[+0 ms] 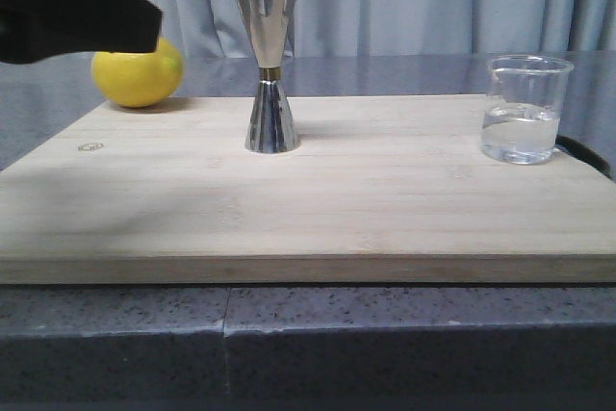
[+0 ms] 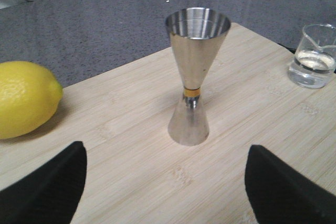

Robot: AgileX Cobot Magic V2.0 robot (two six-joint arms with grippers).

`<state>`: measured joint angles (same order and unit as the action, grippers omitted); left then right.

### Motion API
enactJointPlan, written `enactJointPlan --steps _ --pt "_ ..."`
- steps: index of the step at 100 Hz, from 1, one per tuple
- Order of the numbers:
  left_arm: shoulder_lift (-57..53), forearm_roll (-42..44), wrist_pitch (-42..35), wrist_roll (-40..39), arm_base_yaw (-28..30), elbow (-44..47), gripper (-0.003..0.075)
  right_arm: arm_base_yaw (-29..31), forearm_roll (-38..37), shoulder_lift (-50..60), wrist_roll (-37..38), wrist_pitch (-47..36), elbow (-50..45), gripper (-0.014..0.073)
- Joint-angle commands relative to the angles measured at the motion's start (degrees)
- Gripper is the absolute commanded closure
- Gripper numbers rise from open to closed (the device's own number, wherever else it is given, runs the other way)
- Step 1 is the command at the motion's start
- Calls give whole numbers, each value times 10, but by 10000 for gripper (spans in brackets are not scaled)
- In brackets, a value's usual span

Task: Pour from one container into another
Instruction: 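Reach the left gripper to the steel jigger and close around its waist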

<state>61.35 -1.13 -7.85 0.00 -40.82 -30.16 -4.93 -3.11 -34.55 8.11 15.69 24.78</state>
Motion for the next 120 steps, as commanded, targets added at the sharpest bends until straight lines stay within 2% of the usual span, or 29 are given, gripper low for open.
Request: enactJointPlan --steps 1,25,55,78,96,120 --pt "17 -3 -89 0 -11 -19 117 -23 -1 -6 -4 -65 6 85" --pt "108 -3 -218 0 -12 -19 117 -89 -1 -6 -4 -189 -82 85" --pt "229 15 -391 -13 -12 -19 122 -91 -1 -9 -4 -220 -96 85" --pt "286 43 -446 -37 -12 -23 134 -91 -1 -9 -4 -225 -96 85" --pt "314 52 -448 -51 -12 -58 205 -91 -1 -9 -4 -227 -96 85" --pt "341 56 -427 -51 -12 -105 207 -91 -1 -9 -4 -227 -96 85"
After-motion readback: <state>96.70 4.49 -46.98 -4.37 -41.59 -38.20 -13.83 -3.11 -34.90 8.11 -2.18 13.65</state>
